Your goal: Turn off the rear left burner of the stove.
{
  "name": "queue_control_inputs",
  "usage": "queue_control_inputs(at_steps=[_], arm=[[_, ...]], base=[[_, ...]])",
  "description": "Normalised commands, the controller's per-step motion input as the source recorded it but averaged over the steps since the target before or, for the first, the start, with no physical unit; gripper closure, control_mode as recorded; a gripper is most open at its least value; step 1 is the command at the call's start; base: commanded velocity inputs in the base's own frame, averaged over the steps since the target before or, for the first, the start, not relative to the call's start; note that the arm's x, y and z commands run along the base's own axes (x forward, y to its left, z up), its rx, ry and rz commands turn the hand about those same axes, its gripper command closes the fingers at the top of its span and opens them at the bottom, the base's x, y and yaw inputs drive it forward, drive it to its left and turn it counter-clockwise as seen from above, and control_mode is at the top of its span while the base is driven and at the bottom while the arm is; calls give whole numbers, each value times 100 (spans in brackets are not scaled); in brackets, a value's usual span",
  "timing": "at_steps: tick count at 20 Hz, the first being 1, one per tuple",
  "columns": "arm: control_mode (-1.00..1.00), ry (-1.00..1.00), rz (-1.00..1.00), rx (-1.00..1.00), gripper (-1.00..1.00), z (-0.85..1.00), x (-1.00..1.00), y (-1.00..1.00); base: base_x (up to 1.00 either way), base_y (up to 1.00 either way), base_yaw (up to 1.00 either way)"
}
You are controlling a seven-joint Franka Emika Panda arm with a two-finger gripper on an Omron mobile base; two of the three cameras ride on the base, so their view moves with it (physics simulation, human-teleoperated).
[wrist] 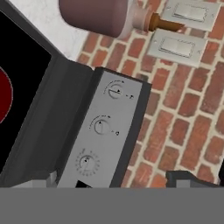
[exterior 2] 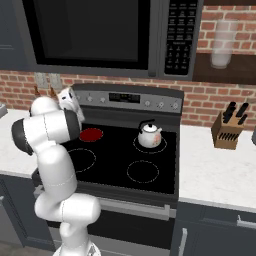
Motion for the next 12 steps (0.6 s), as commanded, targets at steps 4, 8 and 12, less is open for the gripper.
queue_control_inputs(at_steps=[4,8,12], arm=[[-100,0,0,1,-100,-1,0,0],[-100,0,-2,0,-100,-7,8,1],[-100,0,0,0,-100,-12,2,12]], base=[[0,0,0],[0,0,0],[0,0,0]])
